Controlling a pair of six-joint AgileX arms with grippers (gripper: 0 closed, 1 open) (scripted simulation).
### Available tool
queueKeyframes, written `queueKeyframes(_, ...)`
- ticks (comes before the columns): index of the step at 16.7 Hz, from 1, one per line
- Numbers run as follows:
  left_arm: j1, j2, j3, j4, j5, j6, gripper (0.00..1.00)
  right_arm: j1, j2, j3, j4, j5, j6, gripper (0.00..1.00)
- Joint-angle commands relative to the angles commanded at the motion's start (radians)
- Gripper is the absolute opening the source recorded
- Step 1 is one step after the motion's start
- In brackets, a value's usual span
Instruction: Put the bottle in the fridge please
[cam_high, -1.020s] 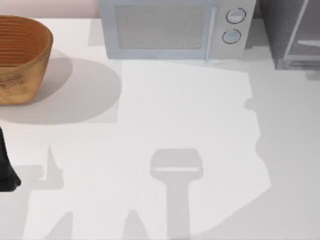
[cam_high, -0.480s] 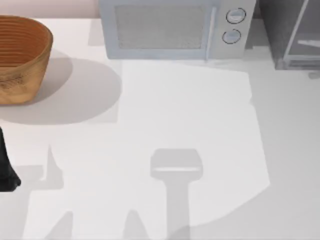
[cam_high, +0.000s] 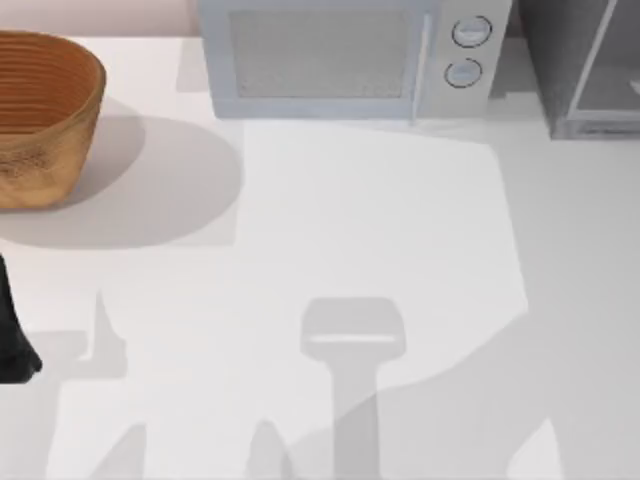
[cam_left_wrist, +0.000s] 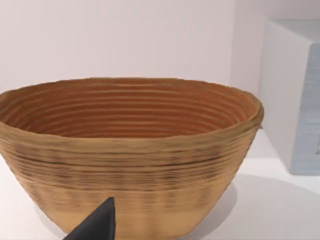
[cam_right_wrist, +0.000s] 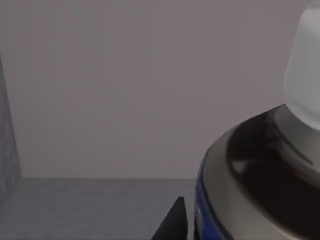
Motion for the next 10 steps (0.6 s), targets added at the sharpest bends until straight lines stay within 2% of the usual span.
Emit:
queueKeyframes(4,0.000,0.000,0.000,0.000,0.000,0.000,1.00,0.016,0.075,0.144,-0.080,0.018,-0.001,0.01)
queueKeyframes(9,0.000,0.000,0.000,0.000,0.000,0.000,1.00,0.017,0.080,0.154,-0.088,0.020,-0.001,0.01)
queueKeyframes(10,0.000,0.000,0.000,0.000,0.000,0.000,1.00,0.017,0.080,0.154,-0.088,0.020,-0.001,0.08)
